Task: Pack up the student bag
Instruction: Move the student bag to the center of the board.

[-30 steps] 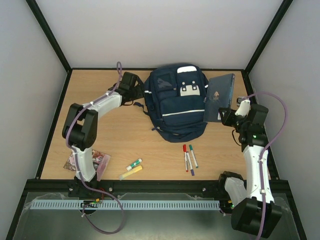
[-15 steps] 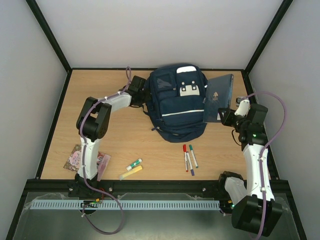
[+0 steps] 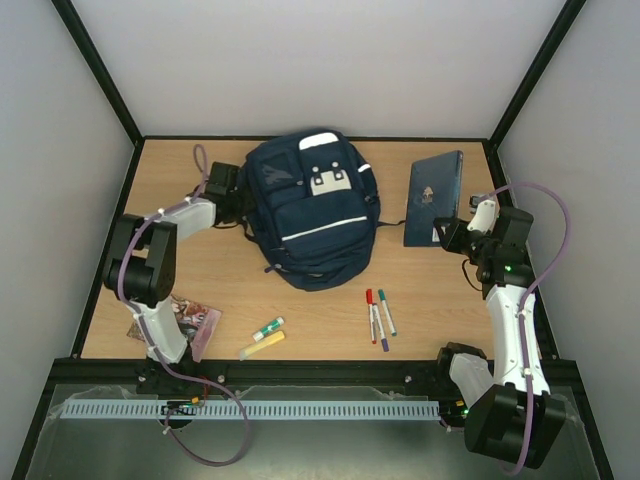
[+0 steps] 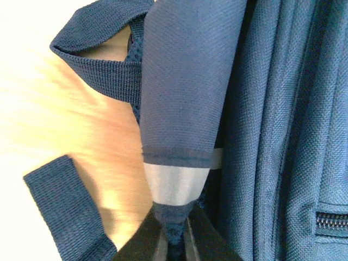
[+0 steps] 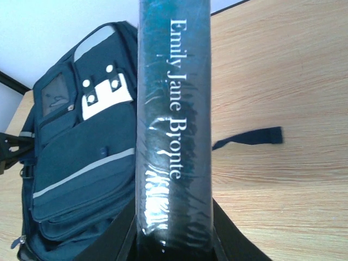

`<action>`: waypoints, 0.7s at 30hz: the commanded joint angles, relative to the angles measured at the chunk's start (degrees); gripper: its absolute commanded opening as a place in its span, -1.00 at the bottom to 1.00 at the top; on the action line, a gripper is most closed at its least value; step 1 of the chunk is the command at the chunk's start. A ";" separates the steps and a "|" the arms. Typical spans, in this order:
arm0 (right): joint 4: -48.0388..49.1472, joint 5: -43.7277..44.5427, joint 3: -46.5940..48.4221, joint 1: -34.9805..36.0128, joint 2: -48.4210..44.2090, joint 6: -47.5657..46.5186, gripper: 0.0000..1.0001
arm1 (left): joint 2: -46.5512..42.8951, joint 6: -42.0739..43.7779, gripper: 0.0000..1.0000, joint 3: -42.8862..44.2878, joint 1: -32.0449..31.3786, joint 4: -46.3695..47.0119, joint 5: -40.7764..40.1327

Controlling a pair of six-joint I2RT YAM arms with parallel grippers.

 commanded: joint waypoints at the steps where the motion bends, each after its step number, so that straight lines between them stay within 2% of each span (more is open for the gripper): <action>1: 6.90 -3.20 0.69 0.07 -0.79 -0.73 -0.98 | -5.58 0.50 -0.78 -3.96 4.97 -2.58 -2.49; 2: 6.96 -3.18 0.57 0.08 -0.79 -0.72 -0.98 | -6.43 0.52 -0.51 -4.39 5.67 -3.82 -2.98; 3: 6.92 -3.32 0.54 0.07 -0.79 -0.74 -0.98 | -7.43 0.71 -0.11 -4.61 5.99 -5.30 -3.86; 4: 6.94 -3.29 0.57 0.07 -0.75 -0.73 -0.98 | -8.72 1.05 0.09 -4.69 6.00 -6.46 -4.50; 7: 7.04 -3.29 0.58 0.12 -0.62 -0.74 -0.98 | -13.95 2.47 0.30 -5.79 4.49 -7.63 -3.12; 11: 7.07 -2.97 0.67 0.07 -0.53 -0.93 -0.98 | -19.40 9.93 0.33 -2.06 -5.07 -12.69 -8.09; 16: 7.03 -2.93 0.76 0.07 -0.45 -0.97 -0.98 | -20.83 25.55 0.24 2.34 -20.99 -14.26 -2.26; 21: 6.95 -2.87 0.84 0.07 -0.47 -0.97 -0.98 | -15.40 33.60 0.30 5.75 -28.60 -19.51 1.03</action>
